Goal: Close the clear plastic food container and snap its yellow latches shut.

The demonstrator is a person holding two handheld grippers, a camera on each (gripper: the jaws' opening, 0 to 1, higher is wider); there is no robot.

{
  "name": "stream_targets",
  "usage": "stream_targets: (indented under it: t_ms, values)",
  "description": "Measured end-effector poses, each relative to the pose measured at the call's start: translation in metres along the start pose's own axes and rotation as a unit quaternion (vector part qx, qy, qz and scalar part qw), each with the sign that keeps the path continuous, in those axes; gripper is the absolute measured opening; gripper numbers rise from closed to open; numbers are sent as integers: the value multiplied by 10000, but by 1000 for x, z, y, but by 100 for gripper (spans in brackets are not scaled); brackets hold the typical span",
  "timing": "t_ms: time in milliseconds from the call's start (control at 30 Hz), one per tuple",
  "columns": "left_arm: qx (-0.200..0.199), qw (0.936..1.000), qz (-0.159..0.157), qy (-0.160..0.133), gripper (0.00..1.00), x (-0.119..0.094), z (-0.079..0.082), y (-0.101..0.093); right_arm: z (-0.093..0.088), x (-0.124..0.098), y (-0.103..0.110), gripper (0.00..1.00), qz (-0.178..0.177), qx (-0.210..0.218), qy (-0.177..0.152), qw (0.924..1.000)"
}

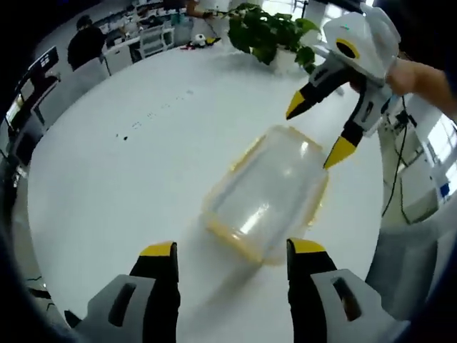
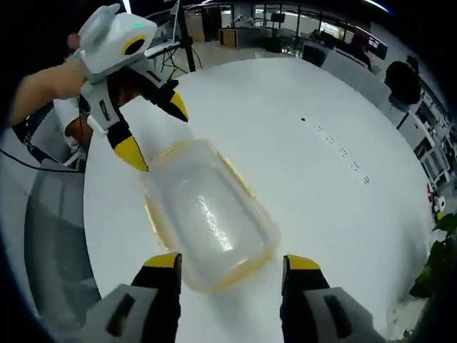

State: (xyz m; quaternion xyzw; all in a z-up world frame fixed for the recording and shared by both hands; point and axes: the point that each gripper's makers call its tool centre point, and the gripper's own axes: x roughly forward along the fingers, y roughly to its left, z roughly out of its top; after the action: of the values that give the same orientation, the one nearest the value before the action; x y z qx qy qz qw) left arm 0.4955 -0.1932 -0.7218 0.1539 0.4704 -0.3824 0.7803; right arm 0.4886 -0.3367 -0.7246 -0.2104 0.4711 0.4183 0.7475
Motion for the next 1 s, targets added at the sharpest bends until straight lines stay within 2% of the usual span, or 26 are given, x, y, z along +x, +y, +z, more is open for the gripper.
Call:
stream_targets:
  t_ms: [100, 200, 267, 333, 467, 500, 600, 667, 700, 767, 867, 1000]
  values:
    - [-117, 9999, 34, -21, 59, 2, 1, -2, 0, 1, 1, 55, -125, 84, -36, 9999]
    - [-318, 9994, 108, -35, 58, 3, 1, -2, 0, 4, 4, 56, -96, 363, -80, 9993]
    - [-228, 9996, 163, -13, 57, 4, 0, -3, 0, 4, 3, 55, -156, 397, -88, 9991]
    - [-536, 9985, 53, -24, 57, 6, -2, -7, -2, 5, 4, 54, -171, 536, -69, 9984]
    - [-809, 9967, 74, -59, 56, 6, -6, -6, -5, 7, 4, 53, -221, 845, -77, 9961]
    - [-885, 9960, 74, -70, 56, 6, -7, -7, -5, 6, 4, 52, -246, 1049, -117, 9941]
    - [-1247, 9921, 98, -94, 55, 7, -10, -6, -7, 7, 5, 53, -222, 1285, -154, 9913]
    - [-1225, 9922, 189, -126, 54, 7, -12, -3, -7, 8, 7, 53, -186, 1653, -209, 9858]
    - [-1274, 9916, 182, -143, 54, 7, -12, -4, -8, 8, 6, 53, -204, 1561, -206, 9873]
    - [-1445, 9893, 108, -176, 55, 8, -12, -7, -9, 8, 8, 52, -175, 1698, -225, 9851]
    - [-1474, 9888, 123, -173, 54, 9, -13, -9, -9, 8, 9, 51, -168, 1805, -249, 9831]
    - [-1856, 9823, 7, -248, 53, 12, -12, -14, -11, 9, 9, 51, -142, 2043, -267, 9784]
